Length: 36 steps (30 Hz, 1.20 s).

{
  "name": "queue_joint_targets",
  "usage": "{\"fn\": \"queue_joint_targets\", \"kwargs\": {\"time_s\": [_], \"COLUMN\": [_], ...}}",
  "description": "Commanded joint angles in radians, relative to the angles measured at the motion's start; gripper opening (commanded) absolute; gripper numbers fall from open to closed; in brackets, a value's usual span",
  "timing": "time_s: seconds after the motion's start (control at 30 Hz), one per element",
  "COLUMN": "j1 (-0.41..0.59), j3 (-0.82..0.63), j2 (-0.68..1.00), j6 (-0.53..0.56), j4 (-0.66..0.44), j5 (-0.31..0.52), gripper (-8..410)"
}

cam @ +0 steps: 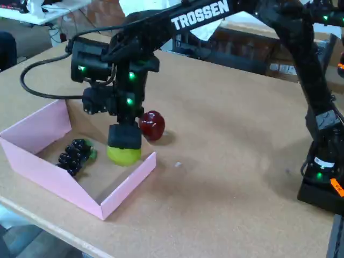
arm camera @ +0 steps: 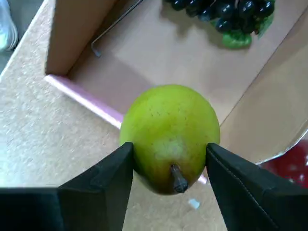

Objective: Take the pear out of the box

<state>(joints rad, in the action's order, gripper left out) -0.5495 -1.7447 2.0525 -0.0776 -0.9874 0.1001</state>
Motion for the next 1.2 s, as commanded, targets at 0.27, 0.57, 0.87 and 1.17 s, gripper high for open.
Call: {"fn": "queue_joint_targets", "kwargs": {"time_s": [0.27,0.57,0.87,1.17], "j1": [-0.073,-0.116,-0.15,-0.183], "j3": [0.019,0.306,0.582,0.704], "j2": [-0.066,-0.228,-0.406,-0.436], "j6": [0.087,0.166,0.256,0.283], "j4": [-0.1,0.068,0.183,0.243], "j5": [0.007,0.01,-0.007,-0.016], "gripper": [93,93,93,93]}}
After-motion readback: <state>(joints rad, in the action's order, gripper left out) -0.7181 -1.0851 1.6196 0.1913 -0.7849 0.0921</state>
